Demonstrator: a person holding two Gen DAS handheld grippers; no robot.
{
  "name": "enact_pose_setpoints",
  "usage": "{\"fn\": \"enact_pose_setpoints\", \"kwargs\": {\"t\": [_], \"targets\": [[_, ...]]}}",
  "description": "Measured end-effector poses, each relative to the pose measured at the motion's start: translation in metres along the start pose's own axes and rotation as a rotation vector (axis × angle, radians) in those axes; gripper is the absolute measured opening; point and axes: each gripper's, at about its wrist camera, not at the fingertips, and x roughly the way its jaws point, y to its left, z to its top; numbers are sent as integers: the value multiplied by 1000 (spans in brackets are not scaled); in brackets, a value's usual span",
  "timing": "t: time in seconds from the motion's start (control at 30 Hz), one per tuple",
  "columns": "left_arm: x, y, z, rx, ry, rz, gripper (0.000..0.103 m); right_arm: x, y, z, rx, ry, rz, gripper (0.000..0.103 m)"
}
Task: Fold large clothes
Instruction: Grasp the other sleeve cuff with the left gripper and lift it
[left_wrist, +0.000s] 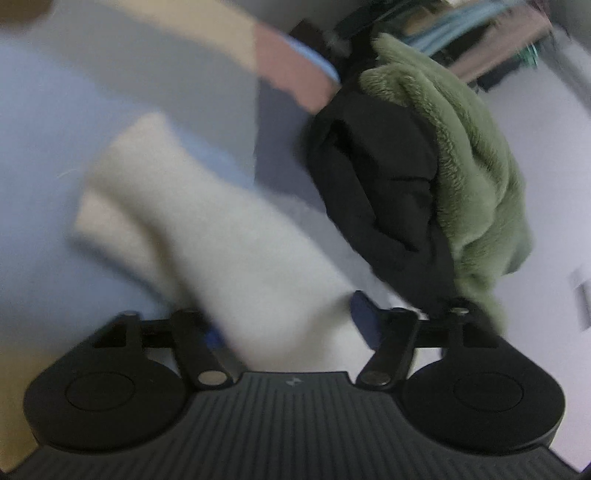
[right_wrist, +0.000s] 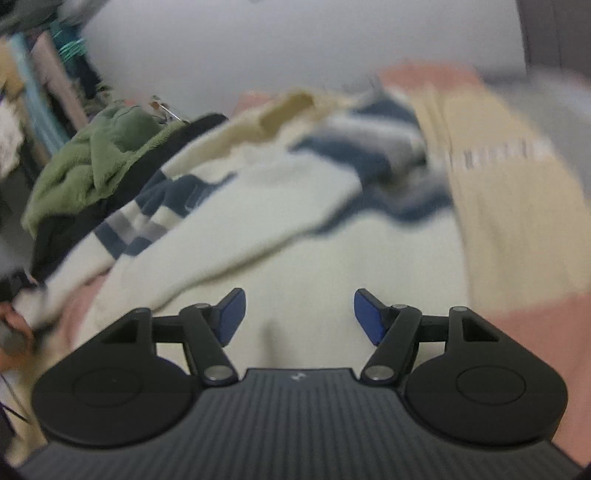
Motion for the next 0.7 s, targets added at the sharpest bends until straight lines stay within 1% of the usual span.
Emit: {"fn": "enact_pose_setpoints", "kwargs": {"t": [0.03, 0.07, 0.1, 0.13, 0.17, 0.23, 0.3, 0.4, 0.43, 0.47, 0.5, 0.53, 0.57, 0.7], "targets": [[4, -5, 1, 48, -21, 40, 43, 1, 3, 1, -28, -11, -4, 67], [12, -12, 5, 89, -40, 76, 28, 3, 4, 2, -37, -13, 0, 67], [16, -17, 8, 125, -50, 99, 23, 6, 2, 3, -30, -10, 11, 67], [20, -23, 13, 155, -57, 117, 15, 9, -1, 4, -21, -5, 21, 67], [22, -29, 17, 177, -67, 129, 11, 13, -4, 4, -14, 5, 26, 67], [19, -46, 24, 221, -97, 128, 10, 20, -10, 4, 1, 21, 27, 67], [13, -69, 29, 286, -127, 122, 10, 24, -15, 5, 15, 25, 31, 67], [-6, -105, 35, 378, -160, 84, 9, 24, -17, 9, 38, 15, 40, 67], [-13, -118, 36, 423, -166, 66, 9, 23, -17, 10, 42, 9, 41, 67], [-23, -133, 33, 499, -170, 56, 9, 22, -17, 11, 45, 3, 40, 67], [-32, -154, 27, 607, -174, 63, 9, 20, -18, 12, 49, -2, 40, 67], [-41, -169, 21, 689, -185, 67, 9, 18, -19, 12, 54, -7, 41, 67], [-51, -183, 15, 751, -200, 52, 9, 15, -20, 13, 60, -11, 41, 67], [-106, -232, -19, 948, -257, -96, 9, 3, -24, 14, 82, -29, 51, 67]]}}
